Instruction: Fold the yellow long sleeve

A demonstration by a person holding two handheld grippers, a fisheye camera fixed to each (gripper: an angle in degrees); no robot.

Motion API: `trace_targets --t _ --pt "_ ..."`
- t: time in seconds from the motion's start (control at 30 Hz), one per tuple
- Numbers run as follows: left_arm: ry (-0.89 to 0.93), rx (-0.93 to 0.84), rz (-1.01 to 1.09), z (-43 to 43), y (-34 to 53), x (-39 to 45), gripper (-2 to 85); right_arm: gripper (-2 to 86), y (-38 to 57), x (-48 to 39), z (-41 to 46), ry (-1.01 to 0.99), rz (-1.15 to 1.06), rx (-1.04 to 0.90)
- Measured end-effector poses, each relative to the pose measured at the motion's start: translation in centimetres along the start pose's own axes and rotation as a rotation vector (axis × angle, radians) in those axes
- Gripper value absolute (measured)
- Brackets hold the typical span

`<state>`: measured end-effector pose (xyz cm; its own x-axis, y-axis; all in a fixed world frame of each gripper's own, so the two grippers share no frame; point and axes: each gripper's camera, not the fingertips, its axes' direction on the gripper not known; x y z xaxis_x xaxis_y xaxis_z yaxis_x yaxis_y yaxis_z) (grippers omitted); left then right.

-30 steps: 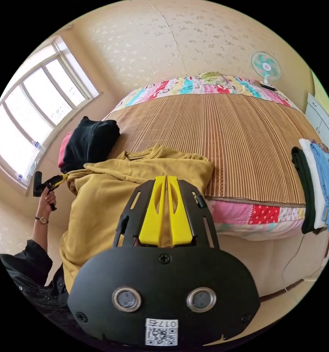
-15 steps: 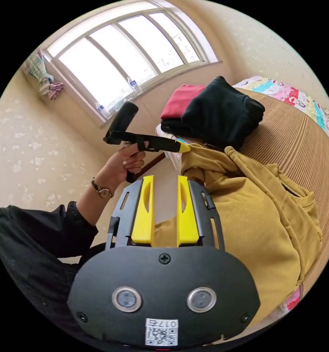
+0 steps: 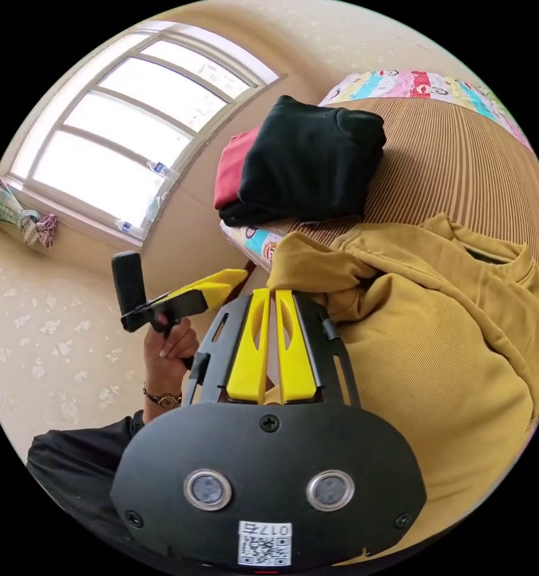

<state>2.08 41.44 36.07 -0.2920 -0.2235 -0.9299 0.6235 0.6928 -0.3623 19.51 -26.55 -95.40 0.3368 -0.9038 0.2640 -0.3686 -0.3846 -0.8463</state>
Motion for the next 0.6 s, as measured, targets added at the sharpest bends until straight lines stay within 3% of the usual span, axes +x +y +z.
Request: trace_targets --t 0.1,0.2,0.27,0.47,0.6 --pt "-0.048 0.091 -0.093 -0.7 5.7 -0.4 13.4 1.8 -0.7 1.7 -1.6 -0.113 0.025 0.007" --pt "-0.089 -0.013 -0.079 2.0 8.0 0.0 13.5 1.8 -1.7 2.6 -1.9 -0.209 0.039 -0.025" --pt "-0.141 -0.083 -0.070 3.8 7.8 0.1 13.6 1.7 -2.1 2.9 -1.5 -0.243 0.053 -0.055" --pt "-0.191 -0.061 -0.052 6.1 6.3 -0.2 12.3 2.0 -1.4 3.6 -2.0 -0.322 0.096 -0.033" --pt "-0.262 -0.021 -0.056 5.1 6.1 -0.5 5.6 2.3 -0.8 4.0 -2.3 -0.329 0.086 -0.035"
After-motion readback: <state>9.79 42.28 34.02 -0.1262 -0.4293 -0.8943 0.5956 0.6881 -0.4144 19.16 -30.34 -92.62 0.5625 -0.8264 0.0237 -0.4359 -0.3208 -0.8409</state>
